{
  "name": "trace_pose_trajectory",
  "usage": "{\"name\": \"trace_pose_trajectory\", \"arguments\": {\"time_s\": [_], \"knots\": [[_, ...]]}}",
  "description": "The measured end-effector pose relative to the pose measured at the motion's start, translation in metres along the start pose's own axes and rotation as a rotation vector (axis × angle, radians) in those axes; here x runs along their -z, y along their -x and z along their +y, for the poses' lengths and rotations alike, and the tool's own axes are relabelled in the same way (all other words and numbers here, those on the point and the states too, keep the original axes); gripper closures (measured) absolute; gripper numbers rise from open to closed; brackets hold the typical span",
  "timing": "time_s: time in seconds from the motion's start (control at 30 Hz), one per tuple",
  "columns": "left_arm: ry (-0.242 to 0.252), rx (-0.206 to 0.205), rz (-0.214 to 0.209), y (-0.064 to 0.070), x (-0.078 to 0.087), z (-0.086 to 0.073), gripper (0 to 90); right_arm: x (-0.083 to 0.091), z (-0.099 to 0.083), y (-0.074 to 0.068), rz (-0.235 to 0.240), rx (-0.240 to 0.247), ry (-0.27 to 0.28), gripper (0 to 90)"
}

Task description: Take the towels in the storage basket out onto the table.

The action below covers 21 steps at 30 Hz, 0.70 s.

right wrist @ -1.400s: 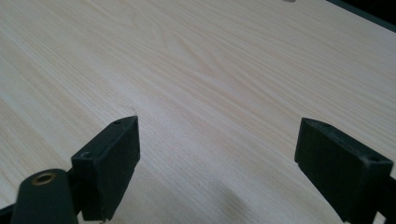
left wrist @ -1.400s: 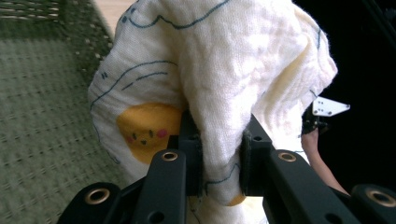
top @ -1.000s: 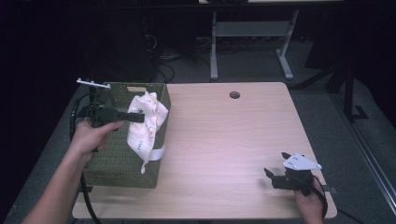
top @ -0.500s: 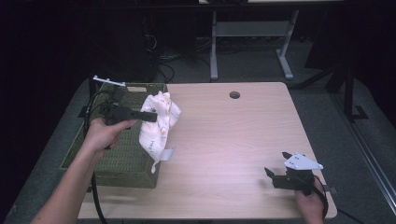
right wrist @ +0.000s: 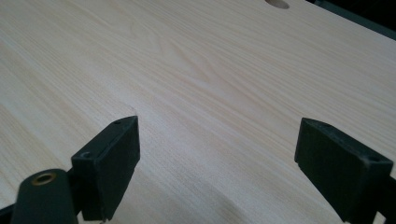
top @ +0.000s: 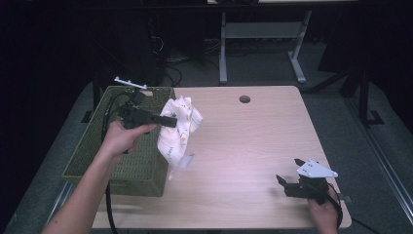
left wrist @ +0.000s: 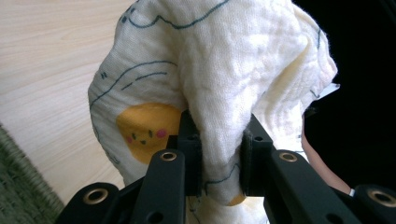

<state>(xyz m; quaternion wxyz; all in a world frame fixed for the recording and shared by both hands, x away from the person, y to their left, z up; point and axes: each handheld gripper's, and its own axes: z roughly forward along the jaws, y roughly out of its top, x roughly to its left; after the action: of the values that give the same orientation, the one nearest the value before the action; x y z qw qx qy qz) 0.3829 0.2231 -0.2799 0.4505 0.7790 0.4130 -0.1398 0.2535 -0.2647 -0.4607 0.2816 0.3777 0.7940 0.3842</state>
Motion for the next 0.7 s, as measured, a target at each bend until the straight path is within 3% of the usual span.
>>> {"name": "trace_pose_trajectory", "arguments": {"time_s": [0.7], "knots": [[-0.023, -0.013, -0.037, 0.012, -0.039, 0.012, 73.9, 0.002, 0.0, 0.001, -0.002, -0.005, 0.011, 13.7]]}}
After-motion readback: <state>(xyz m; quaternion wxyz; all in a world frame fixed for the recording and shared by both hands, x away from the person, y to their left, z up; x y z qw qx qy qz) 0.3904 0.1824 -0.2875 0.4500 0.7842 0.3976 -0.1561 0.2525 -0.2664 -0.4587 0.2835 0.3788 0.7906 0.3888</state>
